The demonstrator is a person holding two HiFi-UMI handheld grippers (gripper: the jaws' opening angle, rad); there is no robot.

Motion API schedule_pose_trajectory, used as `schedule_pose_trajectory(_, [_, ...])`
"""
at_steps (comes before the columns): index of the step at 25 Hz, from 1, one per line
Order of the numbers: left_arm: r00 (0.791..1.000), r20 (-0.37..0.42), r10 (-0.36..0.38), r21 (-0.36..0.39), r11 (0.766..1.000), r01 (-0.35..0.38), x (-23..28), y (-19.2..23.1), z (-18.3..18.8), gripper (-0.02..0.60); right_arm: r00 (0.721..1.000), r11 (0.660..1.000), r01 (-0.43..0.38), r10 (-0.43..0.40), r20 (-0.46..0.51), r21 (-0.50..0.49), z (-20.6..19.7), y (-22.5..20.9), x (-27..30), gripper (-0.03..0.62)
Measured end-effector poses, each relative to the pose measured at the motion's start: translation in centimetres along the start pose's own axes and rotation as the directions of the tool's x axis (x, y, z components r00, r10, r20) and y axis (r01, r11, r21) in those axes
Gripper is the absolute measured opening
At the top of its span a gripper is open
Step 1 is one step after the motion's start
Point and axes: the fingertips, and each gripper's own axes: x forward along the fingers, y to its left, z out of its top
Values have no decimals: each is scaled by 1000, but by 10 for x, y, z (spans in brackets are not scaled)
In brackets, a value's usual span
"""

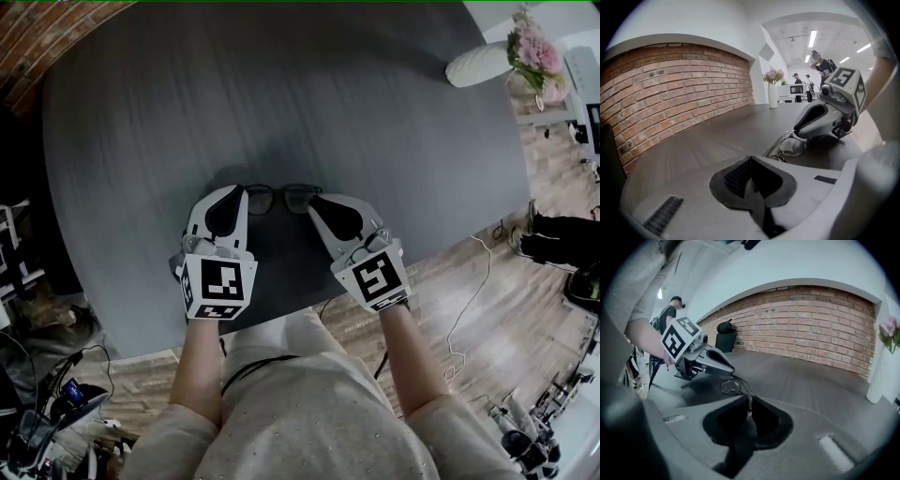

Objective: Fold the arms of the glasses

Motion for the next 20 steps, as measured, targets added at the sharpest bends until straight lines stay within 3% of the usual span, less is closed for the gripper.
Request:
schedule_pose_trajectory(11, [1000,3,-8,0,1000,8,1,1,-1,-2,998,998,26,-30,-54,-62,-6,0,5,48])
schedule_pose_trajectory(20, [999,30,-9,-28,1000,10,-2,2,2,-2,998,999,52,-53,-35,-15,-3,-6,-4,87])
